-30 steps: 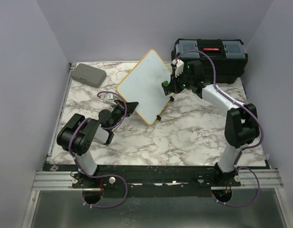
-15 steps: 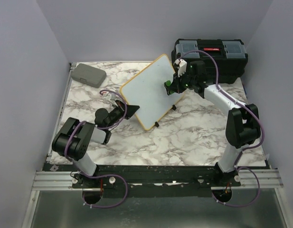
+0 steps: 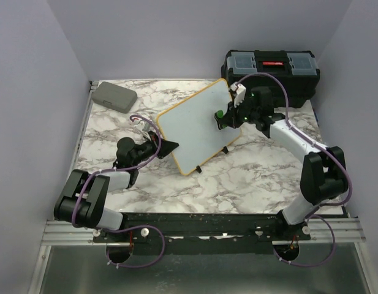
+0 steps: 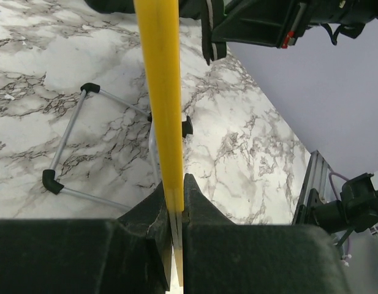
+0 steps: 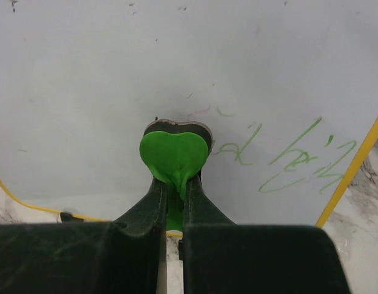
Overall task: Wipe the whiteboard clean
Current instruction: Erase the whiteboard at the whiteboard stand.
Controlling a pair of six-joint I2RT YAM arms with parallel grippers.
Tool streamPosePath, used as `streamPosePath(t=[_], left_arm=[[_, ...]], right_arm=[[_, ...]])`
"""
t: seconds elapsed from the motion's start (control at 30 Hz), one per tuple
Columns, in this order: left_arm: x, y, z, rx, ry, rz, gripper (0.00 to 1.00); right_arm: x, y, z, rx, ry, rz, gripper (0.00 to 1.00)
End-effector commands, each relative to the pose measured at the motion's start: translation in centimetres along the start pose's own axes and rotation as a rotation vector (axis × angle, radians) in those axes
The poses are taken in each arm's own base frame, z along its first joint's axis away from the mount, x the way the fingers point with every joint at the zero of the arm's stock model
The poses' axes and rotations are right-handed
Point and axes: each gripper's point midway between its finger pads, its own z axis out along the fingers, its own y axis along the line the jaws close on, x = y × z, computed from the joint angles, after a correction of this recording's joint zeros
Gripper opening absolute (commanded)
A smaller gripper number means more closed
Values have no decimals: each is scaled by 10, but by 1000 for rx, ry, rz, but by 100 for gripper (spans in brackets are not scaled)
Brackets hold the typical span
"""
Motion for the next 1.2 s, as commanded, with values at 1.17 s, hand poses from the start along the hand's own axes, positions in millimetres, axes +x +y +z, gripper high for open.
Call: streamPosePath(t=[1.17], left_arm=[[13, -6, 3, 97, 51, -3, 0]], right_arm=[[36, 14, 31, 59, -71, -167, 1]])
